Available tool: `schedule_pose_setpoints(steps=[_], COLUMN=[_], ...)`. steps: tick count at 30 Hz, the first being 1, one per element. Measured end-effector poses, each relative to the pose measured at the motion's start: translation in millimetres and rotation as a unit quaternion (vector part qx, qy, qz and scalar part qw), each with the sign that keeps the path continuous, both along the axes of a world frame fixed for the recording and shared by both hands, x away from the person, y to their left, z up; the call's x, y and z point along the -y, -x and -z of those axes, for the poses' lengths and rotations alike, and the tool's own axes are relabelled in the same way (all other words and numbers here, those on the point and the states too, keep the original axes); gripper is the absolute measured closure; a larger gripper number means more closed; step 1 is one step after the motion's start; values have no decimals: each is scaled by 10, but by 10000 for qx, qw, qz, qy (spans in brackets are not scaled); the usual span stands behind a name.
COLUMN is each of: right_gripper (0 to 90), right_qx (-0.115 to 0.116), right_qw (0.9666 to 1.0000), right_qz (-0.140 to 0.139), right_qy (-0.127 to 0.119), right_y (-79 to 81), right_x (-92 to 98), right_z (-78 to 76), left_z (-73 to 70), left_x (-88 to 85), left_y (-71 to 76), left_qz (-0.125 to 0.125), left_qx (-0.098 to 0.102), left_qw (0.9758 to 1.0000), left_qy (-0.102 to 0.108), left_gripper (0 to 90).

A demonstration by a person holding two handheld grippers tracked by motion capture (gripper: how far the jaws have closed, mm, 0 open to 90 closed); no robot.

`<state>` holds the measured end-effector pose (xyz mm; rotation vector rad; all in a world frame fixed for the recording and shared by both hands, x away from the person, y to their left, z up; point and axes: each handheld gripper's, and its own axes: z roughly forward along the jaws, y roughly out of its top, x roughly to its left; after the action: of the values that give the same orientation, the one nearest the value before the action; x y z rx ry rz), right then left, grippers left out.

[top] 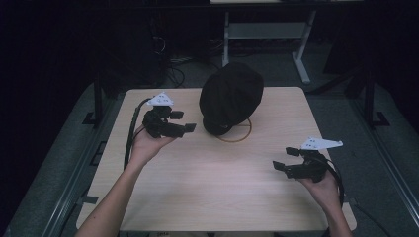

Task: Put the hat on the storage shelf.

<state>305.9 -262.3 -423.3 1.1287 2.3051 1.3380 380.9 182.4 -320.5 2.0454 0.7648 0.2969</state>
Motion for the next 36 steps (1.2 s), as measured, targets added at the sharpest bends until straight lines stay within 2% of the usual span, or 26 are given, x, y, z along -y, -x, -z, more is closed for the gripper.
schedule_pose_setpoints(steps=[3,17,36], right_gripper=[199,204,203], right_qx=[-15,-84,-129], right_qw=[10000,9999,9997], right_qz=[26,100,143], right_qy=[27,94,121], right_y=[-1,12,32], right_x=[7,15,37], right_z=[8,49,66], left_z=[66,340,553], left_x=[-54,-254,-395], left_y=[60,243,500], left_qz=[-35,-145,-272], left_qx=[44,-64,15], left_qw=[9999,9999,9995], left_qy=[-105,-8,-143], left_gripper=[297,279,265])
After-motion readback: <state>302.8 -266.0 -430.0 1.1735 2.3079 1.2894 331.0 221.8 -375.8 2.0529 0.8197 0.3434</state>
